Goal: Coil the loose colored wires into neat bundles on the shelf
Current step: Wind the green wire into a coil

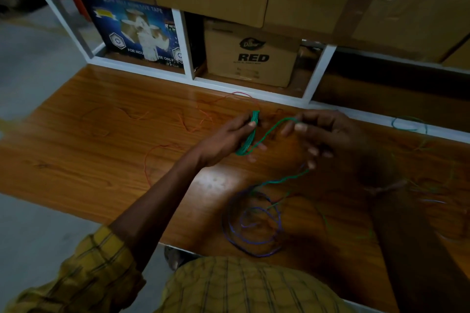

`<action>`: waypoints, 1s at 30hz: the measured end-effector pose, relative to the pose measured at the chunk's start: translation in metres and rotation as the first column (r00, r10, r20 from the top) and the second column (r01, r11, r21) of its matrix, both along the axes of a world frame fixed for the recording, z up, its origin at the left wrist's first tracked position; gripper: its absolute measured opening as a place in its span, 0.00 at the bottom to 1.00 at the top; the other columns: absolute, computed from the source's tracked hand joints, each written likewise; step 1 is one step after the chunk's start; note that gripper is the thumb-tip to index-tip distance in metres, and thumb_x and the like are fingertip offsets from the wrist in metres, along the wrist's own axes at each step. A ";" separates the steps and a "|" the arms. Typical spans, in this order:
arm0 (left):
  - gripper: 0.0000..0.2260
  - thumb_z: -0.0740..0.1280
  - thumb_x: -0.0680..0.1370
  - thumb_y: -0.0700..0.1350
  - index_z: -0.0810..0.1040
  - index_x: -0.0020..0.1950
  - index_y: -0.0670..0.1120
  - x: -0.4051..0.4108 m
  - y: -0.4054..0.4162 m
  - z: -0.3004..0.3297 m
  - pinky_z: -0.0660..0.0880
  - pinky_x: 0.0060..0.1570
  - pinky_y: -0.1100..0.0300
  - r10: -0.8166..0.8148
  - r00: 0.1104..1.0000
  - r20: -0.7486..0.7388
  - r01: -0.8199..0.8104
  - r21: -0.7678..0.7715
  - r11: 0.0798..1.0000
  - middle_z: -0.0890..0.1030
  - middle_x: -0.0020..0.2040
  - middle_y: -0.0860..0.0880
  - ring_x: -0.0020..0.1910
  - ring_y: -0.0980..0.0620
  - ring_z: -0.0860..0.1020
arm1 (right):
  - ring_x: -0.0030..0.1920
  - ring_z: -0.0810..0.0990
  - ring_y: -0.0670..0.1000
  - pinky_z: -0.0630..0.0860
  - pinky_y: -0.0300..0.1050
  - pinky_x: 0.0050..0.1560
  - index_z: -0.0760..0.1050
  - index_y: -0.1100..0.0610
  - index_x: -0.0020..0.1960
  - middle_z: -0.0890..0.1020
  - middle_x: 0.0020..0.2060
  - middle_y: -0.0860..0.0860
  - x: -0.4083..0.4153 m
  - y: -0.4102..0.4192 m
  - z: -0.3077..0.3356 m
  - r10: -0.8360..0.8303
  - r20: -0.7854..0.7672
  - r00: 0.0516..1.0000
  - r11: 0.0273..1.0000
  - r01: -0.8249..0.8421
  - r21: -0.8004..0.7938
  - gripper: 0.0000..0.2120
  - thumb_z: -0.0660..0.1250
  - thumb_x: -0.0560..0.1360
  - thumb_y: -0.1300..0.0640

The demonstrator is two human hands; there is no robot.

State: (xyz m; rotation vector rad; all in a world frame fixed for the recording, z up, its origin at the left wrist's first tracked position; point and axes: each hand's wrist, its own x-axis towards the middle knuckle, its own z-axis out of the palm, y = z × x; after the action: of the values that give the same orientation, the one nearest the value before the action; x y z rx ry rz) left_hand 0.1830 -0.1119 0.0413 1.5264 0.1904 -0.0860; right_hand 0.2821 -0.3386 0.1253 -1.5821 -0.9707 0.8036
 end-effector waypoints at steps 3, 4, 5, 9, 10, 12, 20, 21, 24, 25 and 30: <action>0.15 0.54 0.89 0.44 0.69 0.76 0.46 -0.001 -0.005 0.003 0.78 0.32 0.58 -0.099 0.994 0.035 0.100 -0.019 0.995 0.79 0.71 0.44 0.51 0.36 0.84 | 0.22 0.62 0.48 0.60 0.39 0.21 0.79 0.65 0.54 0.64 0.30 0.56 0.027 0.014 -0.021 -0.099 -0.111 0.989 0.992 0.107 0.069 0.14 0.60 0.83 0.56; 0.15 0.54 0.89 0.44 0.70 0.75 0.45 -0.001 -0.005 0.002 0.75 0.29 0.59 -0.113 0.993 0.039 0.115 -0.033 0.993 0.79 0.71 0.43 0.49 0.36 0.83 | 0.24 0.61 0.48 0.57 0.41 0.23 0.79 0.65 0.53 0.64 0.30 0.56 0.035 0.018 -0.028 -0.132 -0.079 0.988 0.988 0.137 0.064 0.14 0.60 0.84 0.55; 0.16 0.54 0.89 0.44 0.70 0.75 0.44 -0.001 -0.005 0.001 0.73 0.27 0.61 -0.125 0.991 0.043 0.128 -0.052 0.990 0.80 0.70 0.43 0.47 0.37 0.83 | 0.25 0.61 0.49 0.56 0.43 0.25 0.79 0.64 0.52 0.65 0.30 0.56 0.042 0.022 -0.034 -0.177 -0.011 0.984 0.983 0.178 0.052 0.14 0.61 0.84 0.55; 0.17 0.52 0.89 0.43 0.68 0.76 0.39 -0.001 -0.006 -0.002 0.67 0.22 0.65 -0.174 0.984 0.043 0.179 -0.152 0.972 0.77 0.71 0.36 0.40 0.43 0.82 | 0.32 0.70 0.45 0.67 0.38 0.34 0.84 0.61 0.49 0.73 0.29 0.50 0.061 0.038 -0.053 -0.305 0.206 0.930 0.952 0.297 0.070 0.11 0.67 0.82 0.54; 0.18 0.52 0.89 0.43 0.68 0.76 0.39 -0.001 -0.007 -0.002 0.66 0.21 0.66 -0.188 0.981 0.044 0.193 -0.190 0.963 0.76 0.71 0.36 0.39 0.44 0.81 | 0.34 0.72 0.46 0.70 0.41 0.38 0.84 0.59 0.48 0.75 0.30 0.52 0.064 0.042 -0.059 -0.321 0.218 0.922 0.947 0.312 0.074 0.10 0.69 0.81 0.53; 0.18 0.52 0.89 0.44 0.69 0.76 0.39 -0.001 -0.008 -0.002 0.66 0.20 0.68 -0.205 0.977 0.062 0.214 -0.289 0.933 0.76 0.72 0.35 0.39 0.45 0.81 | 0.38 0.77 0.51 0.74 0.51 0.43 0.84 0.57 0.45 0.81 0.36 0.60 0.073 0.049 -0.073 -0.348 0.208 0.914 0.937 0.345 0.053 0.09 0.74 0.77 0.51; 0.22 0.49 0.89 0.46 0.63 0.81 0.39 0.003 -0.001 -0.003 0.71 0.24 0.71 -0.090 0.975 0.203 0.207 -0.684 0.699 0.70 0.78 0.40 0.47 0.48 0.83 | 0.24 0.65 0.43 0.60 0.36 0.22 0.81 0.55 0.50 0.75 0.29 0.46 0.041 0.046 -0.112 -0.280 -0.022 0.960 0.947 0.272 -0.173 0.09 0.63 0.84 0.56; 0.22 0.49 0.90 0.46 0.62 0.82 0.39 0.006 0.001 -0.004 0.75 0.27 0.70 -0.060 0.973 0.221 0.202 -0.707 0.678 0.70 0.79 0.40 0.49 0.48 0.84 | 0.24 0.65 0.43 0.60 0.35 0.21 0.81 0.53 0.49 0.75 0.30 0.48 0.032 0.047 -0.114 -0.262 -0.063 0.963 0.949 0.245 -0.200 0.10 0.62 0.84 0.55; 0.23 0.48 0.90 0.47 0.57 0.83 0.38 0.016 0.008 -0.003 0.84 0.47 0.61 0.037 0.965 0.259 0.183 -0.770 0.611 0.67 0.81 0.40 0.63 0.41 0.83 | 0.21 0.64 0.44 0.62 0.34 0.19 0.80 0.55 0.55 0.76 0.34 0.57 0.005 0.045 -0.125 -0.156 -0.219 0.963 0.948 0.085 -0.305 0.11 0.61 0.85 0.51; 0.23 0.49 0.90 0.46 0.57 0.83 0.38 0.018 0.010 -0.003 0.83 0.55 0.56 0.074 0.964 0.254 0.163 -0.792 0.589 0.67 0.81 0.39 0.68 0.37 0.79 | 0.19 0.65 0.44 0.63 0.34 0.19 0.79 0.58 0.58 0.75 0.34 0.61 -0.004 0.043 -0.127 -0.091 -0.275 0.957 0.946 -0.003 -0.324 0.16 0.62 0.84 0.47; 0.20 0.52 0.90 0.43 0.61 0.81 0.40 0.025 0.011 -0.008 0.79 0.63 0.35 0.283 0.955 0.091 -0.102 -0.795 0.599 0.72 0.78 0.38 0.71 0.26 0.74 | 0.18 0.68 0.47 0.66 0.36 0.18 0.69 0.54 0.73 0.80 0.31 0.57 -0.036 0.034 -0.102 0.156 -0.353 0.923 0.888 -0.288 -0.360 0.16 0.56 0.87 0.54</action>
State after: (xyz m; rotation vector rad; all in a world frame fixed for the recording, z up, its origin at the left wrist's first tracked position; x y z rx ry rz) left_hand 0.2084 -0.1014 0.0332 0.6007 0.1210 0.1583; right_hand 0.2460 -0.3049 0.0236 -1.6324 -0.7919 1.4531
